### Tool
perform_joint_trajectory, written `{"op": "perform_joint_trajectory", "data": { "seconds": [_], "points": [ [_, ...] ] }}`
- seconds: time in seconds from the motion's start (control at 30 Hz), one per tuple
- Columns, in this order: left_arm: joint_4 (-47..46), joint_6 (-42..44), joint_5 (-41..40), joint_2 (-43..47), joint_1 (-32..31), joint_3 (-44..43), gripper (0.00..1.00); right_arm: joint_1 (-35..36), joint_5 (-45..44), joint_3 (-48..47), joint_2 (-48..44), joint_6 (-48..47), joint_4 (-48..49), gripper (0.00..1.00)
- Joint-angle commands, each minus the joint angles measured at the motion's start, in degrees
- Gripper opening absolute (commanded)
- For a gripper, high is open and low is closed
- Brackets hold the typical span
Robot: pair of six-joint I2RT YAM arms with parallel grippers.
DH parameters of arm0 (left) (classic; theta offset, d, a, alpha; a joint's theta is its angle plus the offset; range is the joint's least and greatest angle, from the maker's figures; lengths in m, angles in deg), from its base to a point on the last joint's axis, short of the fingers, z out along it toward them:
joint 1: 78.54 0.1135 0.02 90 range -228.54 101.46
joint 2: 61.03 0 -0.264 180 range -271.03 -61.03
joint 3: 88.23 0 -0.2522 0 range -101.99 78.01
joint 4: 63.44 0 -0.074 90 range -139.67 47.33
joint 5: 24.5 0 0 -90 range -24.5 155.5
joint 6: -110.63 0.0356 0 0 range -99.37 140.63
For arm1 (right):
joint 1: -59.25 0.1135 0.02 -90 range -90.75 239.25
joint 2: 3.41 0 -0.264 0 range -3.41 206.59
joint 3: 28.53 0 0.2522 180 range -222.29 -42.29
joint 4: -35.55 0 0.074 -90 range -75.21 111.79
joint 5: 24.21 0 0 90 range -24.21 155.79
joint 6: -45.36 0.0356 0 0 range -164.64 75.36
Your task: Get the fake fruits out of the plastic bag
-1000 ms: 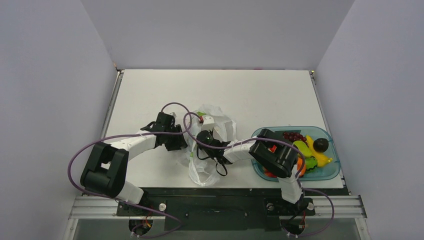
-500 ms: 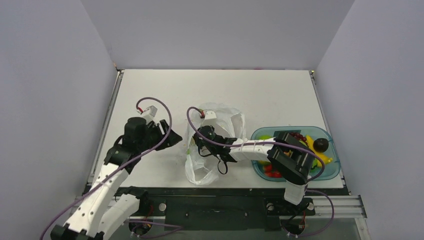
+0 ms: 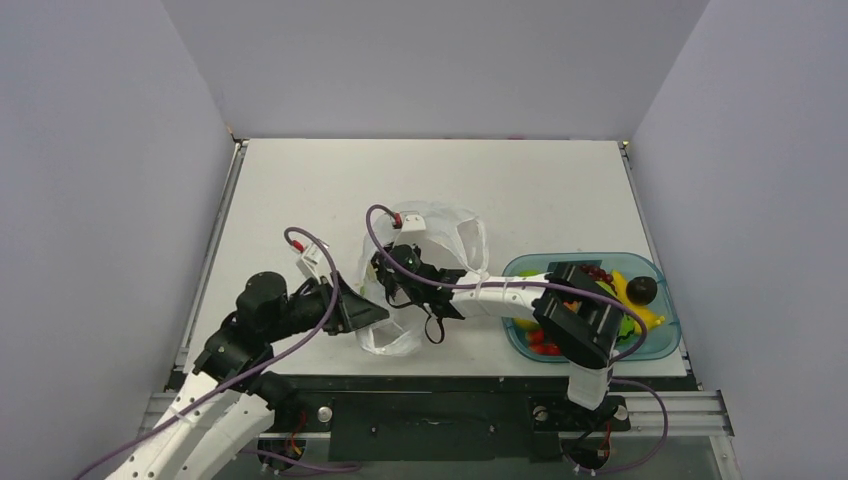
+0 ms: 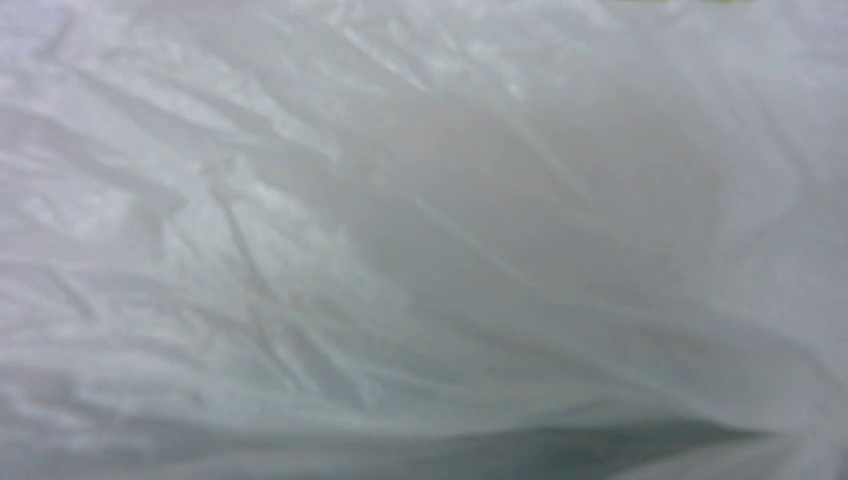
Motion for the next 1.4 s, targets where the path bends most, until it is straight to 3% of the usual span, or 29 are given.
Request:
{"op": "perform_joint_trajectory", "data": {
  "seconds": [0.0,0.1,0.23,0.4,0.6,0.8,1.03,1.37],
  "points": [
    [6.4,4.2,-10.6,-5.0,-6.9,-5.5,0.51,1.2,-1.7,-1.9,-0.1,0.7,-0.1,0.0],
    [24.1,11.7,-20.5,-10.2,-7.5,-12.6,0.22,1.1,-1.6,-0.5,-2.6,-1.3,-2.0,0.0],
    [35.7,17.3,-32.6,-15.0,-7.4,-18.5,0.01,-0.2,0.2,2.6,-6.4,-5.7,-3.7,0.0],
    [38.5,21.9,-36.8,-16.3,-7.3,-19.4,0.0,-4.6,7.0,7.9,-11.7,-10.0,-3.2,0.0],
    [35.7,27.9,-29.8,-17.5,-7.3,-18.4,0.0,-8.2,13.8,12.3,-17.4,-12.8,-1.2,0.0],
    [31.1,29.9,-23.3,-16.9,-7.3,-16.0,0.0,-8.1,25.8,15.9,-21.8,-8.9,8.0,0.0],
    [31.2,28.1,-26.4,-18.7,-7.4,-15.6,0.0,-7.0,26.0,16.0,-25.1,-5.7,9.7,0.0],
    [30.2,27.5,-31.3,-23.9,-7.3,-15.6,0.0,-7.0,23.9,12.1,-27.2,-5.8,-1.9,0.0]
  ]
}}
